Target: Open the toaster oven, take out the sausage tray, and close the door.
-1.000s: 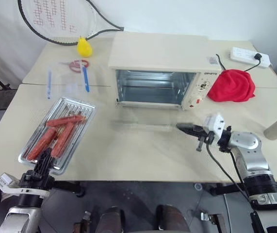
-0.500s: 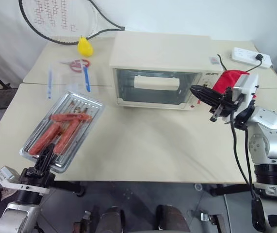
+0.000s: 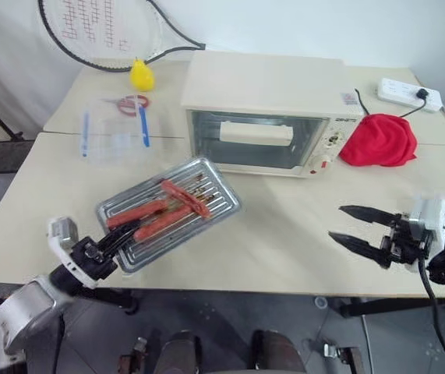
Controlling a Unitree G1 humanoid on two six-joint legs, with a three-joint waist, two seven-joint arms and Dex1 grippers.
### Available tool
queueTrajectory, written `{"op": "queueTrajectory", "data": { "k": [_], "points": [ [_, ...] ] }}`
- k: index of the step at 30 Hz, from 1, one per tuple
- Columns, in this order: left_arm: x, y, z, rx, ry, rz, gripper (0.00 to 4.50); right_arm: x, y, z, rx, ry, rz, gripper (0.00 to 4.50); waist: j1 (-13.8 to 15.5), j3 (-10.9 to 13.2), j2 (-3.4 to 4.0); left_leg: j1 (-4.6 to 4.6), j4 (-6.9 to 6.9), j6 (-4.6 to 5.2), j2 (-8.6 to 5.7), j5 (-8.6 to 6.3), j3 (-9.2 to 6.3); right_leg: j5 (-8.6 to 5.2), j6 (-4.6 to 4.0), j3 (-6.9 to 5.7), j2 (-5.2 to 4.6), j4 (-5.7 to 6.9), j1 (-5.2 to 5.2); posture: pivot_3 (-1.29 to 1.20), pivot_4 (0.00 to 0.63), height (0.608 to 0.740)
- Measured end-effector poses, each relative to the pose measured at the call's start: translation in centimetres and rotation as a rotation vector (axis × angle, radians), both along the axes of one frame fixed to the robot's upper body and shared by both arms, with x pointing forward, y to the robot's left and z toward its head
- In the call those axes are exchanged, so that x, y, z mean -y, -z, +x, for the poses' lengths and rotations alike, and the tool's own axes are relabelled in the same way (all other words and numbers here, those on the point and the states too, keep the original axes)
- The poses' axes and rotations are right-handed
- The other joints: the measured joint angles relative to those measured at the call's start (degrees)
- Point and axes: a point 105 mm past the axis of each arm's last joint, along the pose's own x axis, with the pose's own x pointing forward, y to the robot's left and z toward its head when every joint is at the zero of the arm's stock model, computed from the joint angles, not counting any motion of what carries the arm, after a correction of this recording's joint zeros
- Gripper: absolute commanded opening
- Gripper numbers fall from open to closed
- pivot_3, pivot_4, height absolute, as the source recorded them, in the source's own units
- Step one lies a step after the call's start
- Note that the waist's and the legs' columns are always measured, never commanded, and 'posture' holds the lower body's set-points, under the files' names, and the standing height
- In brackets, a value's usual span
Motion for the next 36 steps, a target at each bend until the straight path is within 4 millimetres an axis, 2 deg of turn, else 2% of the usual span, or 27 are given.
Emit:
{"op": "queueTrajectory", "data": {
  "k": [1, 5, 11, 18, 23, 26, 27, 29, 32, 36],
  "points": [
    [0.6, -0.1, 0.6, -0.009, 0.050, 0.005, 0.00, 0.4, 0.1, -0.6, -0.006, 0.021, -0.012, 4.46, 0.00, 0.00, 0.00, -0.01, 0.00, -0.01, 0.01, 0.00, 0.00, 0.00, 0.00, 0.00, 0.02, 0.00, 0.00, 0.00, 0.150, 0.740],
    [3.3, -0.8, 3.5, -0.049, 0.224, -0.010, 0.00, 1.8, 0.8, -3.0, -0.044, 0.107, -0.049, 4.49, 0.76, 0.01, -0.03, -0.05, 0.00, -0.06, -0.08, 0.05, -0.01, 0.00, 0.01, -0.06, 0.00, 0.03, 0.02, 0.00, 0.150, 0.740],
    [6.9, -0.3, 6.1, -0.166, 0.410, 0.060, 0.00, 2.2, 0.7, -5.2, -0.045, 0.206, -0.059, 4.49, 0.48, -0.01, -0.07, -0.01, -0.02, -0.08, -0.09, 0.06, 0.02, 0.03, 0.06, 0.01, 0.00, 0.04, -0.02, 0.00, 0.150, 0.740],
    [10.4, 1.4, 7.1, -0.216, 0.514, 0.140, 0.00, 2.1, 0.6, -7.0, -0.046, 0.268, -0.053, 4.49, 0.05, 0.00, -0.08, -0.04, -0.10, -0.11, -0.08, 0.08, 0.34, 0.03, 0.07, -0.03, 0.05, -0.04, -0.05, 0.00, 0.150, 0.740],
    [12.7, 2.1, 7.3, -0.154, 0.569, 0.279, 0.00, 2.1, 0.8, -7.6, -0.049, 0.294, -0.050, 4.49, 0.50, 0.00, -0.07, -0.04, -0.09, -0.17, -0.10, 0.11, 0.46, 0.04, 0.09, -0.03, 0.04, -0.05, -0.02, 0.00, 0.150, 0.740],
    [13.3, 2.4, 7.4, -0.102, 0.579, 0.334, 0.00, 2.1, 0.8, -7.8, -0.052, 0.302, -0.051, 4.49, 0.72, -0.02, -0.04, -0.02, -0.09, -0.17, -0.10, 0.11, 0.48, 0.06, 0.12, -0.01, 0.03, -0.09, 0.00, 0.00, 0.150, 0.740],
    [13.4, 2.5, 7.4, -0.092, 0.576, 0.340, 0.65, 2.1, 0.8, -7.9, -0.052, 0.304, -0.048, 4.50, 0.80, -0.02, -0.03, -0.01, -0.09, -0.17, -0.10, 0.11, 0.48, 0.06, 0.12, -0.01, 0.03, -0.08, 0.00, 0.00, 0.150, 0.740],
    [13.4, 2.9, 7.6, -0.081, 0.556, 0.354, 1.11, 2.0, 0.6, -7.9, -0.047, 0.300, -0.049, 4.50, 0.87, -0.04, 0.00, 0.01, -0.09, -0.17, -0.08, 0.11, 0.48, 0.06, 0.12, 0.00, 0.02, -0.07, 0.00, 0.00, 0.150, 0.740],
    [13.3, 3.6, 7.4, -0.073, 0.548, 0.385, 2.03, 1.8, 0.5, -7.9, -0.041, 0.296, -0.045, 4.50, 0.79, -0.04, -0.01, 0.00, -0.09, -0.17, -0.07, 0.11, 0.47, 0.06, 0.12, 0.01, 0.02, -0.06, 0.00, 0.00, 0.150, 0.740],
    [12.9, 3.2, 6.6, -0.033, 0.570, 0.376, 3.14, 1.8, 0.5, -7.9, -0.037, 0.294, -0.044, 4.50, 0.47, -0.04, -0.01, -0.02, -0.11, -0.16, -0.05, 0.11, 0.44, 0.06, 0.12, 0.00, 0.02, -0.06, -0.02, 0.00, 0.150, 0.740]
  ]
}}
